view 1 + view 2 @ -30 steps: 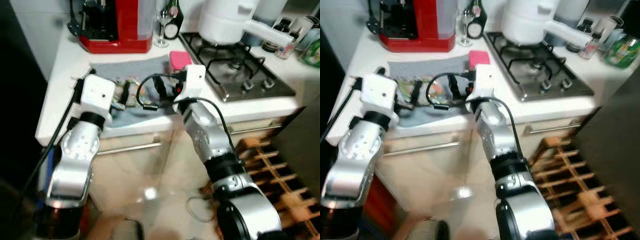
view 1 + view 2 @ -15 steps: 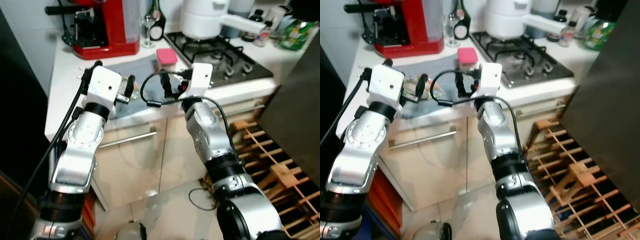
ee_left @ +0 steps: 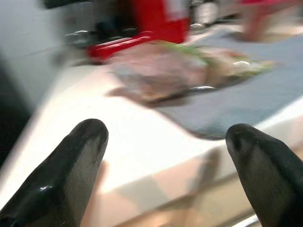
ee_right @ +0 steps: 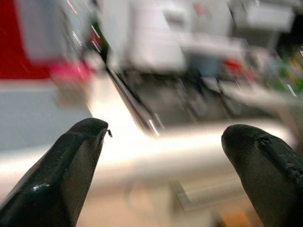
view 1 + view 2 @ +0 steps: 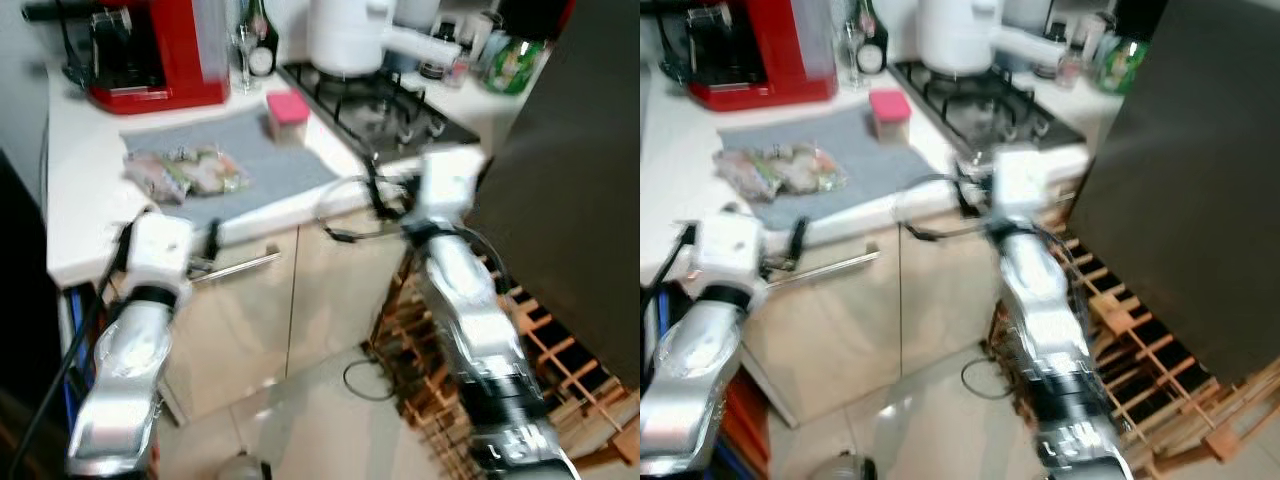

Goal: Restocking fridge

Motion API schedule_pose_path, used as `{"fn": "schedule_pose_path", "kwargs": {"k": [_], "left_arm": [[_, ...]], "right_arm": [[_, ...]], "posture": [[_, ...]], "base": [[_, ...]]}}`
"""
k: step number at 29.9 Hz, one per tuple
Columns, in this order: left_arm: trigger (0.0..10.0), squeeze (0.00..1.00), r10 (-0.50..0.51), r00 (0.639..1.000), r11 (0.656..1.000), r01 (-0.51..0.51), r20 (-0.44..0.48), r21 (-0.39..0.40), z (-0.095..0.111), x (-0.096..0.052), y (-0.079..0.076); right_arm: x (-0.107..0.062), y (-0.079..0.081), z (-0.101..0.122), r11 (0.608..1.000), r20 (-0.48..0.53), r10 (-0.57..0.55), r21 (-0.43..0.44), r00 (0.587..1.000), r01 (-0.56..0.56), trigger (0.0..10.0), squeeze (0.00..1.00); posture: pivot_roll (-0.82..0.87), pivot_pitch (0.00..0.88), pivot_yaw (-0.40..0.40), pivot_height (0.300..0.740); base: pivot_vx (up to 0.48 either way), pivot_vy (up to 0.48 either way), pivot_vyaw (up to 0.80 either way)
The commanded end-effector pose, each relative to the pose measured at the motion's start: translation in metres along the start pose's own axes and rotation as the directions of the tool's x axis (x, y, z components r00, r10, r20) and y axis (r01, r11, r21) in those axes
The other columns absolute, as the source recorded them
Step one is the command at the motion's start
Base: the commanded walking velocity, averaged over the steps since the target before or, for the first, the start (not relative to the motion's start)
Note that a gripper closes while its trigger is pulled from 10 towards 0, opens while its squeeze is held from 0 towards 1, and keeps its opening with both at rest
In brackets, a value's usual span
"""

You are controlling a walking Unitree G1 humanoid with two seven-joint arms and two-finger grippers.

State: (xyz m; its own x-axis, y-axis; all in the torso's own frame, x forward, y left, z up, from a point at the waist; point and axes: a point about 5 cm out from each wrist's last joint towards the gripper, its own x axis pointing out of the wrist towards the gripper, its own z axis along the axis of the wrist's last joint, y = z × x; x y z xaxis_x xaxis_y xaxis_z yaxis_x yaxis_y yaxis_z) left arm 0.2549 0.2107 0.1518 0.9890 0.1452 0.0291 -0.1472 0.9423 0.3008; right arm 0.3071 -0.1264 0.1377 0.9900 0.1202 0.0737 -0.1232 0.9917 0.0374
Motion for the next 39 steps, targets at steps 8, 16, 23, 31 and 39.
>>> {"fn": "schedule_pose_path", "kwargs": {"k": [8,16,23,31,39], "left_arm": [[10.0,0.0,-0.051,0.995,0.999,0.049,0.088,0.022,0.015,-0.011,-0.002],[10.0,0.0,-0.136,0.991,0.99,0.135,0.019,0.039,-0.004,-0.049,0.008],[10.0,0.0,-0.113,0.989,0.993,0.115,0.099,-0.015,0.016,-0.021,-0.014],[10.0,0.0,-0.07,0.996,0.997,0.071,0.056,-0.014,0.007,-0.024,-0.008],[10.0,0.0,-0.069,0.994,0.998,0.068,0.083,0.01,0.017,-0.003,-0.015]], "right_arm": [[-0.031,-0.006,0.0,0.999,0.0,0.027,0.046,1.0,-0.027,10.0,0.0],[-0.07,-0.022,-0.023,0.998,-0.123,0.054,0.045,0.991,-0.048,10.0,0.0],[-0.046,-0.017,-0.013,0.996,-0.091,0.093,0.024,0.991,-0.091,10.0,0.0],[-0.048,-0.018,-0.011,0.994,-0.09,0.101,0.04,0.991,-0.098,10.0,0.02],[-0.032,-0.011,-0.007,0.993,-0.06,0.111,0.046,0.992,-0.108,10.0,0.0]], "posture": [[0.08,0.0,-0.033,0.74],[0.08,0.0,-0.052,0.74],[0.06,0.0,-0.054,0.74],[0.06,0.0,-0.048,0.74],[0.05,0.0,-0.023,0.74]], "base": [[0.0,0.0,0.0],[0.0,0.0,0.0],[0.0,-0.274,0.66],[0.0,-0.48,0.69],[0.0,-0.06,0.09]]}}
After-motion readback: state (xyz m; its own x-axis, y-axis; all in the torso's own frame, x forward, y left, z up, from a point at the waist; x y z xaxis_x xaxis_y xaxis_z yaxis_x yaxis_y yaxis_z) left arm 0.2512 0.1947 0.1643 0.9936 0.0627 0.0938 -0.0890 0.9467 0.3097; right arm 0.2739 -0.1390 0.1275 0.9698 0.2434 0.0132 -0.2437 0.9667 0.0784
